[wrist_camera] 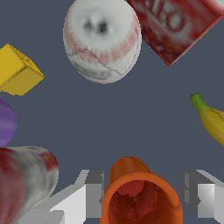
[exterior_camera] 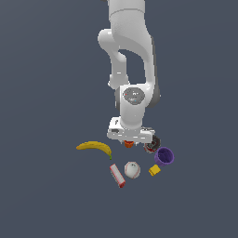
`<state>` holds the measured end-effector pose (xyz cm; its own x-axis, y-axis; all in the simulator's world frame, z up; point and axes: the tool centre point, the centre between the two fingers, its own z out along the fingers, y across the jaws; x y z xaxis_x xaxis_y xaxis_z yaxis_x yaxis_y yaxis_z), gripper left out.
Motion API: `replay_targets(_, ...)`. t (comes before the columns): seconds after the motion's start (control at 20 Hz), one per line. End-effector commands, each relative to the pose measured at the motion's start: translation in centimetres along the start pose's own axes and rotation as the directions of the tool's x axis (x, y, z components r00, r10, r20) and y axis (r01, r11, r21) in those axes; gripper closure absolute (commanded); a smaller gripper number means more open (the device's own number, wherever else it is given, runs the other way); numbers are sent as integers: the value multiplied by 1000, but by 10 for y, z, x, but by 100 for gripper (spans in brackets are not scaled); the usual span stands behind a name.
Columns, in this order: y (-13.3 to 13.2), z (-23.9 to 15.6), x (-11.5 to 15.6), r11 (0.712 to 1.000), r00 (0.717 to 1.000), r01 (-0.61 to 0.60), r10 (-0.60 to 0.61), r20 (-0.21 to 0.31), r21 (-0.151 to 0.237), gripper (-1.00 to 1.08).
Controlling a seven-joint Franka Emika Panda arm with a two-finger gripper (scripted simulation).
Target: Pick up a designated object from a clutter of objects.
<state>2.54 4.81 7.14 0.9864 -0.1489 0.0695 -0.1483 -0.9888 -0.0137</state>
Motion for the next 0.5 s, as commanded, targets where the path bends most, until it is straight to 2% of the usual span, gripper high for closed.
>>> replay_targets(0.0,-1,32,-27,1000,998,11,-10,70,-13,108)
replay_targets(0.25,-1,32,-27,1000,998,11,-10,70,-13,108)
replay_targets(0.3,0,0,1,1000,1000,-1,1,-1,1,108)
replay_targets(0.45,2,-2,0,1000,1000,-1,1,-1,1,108)
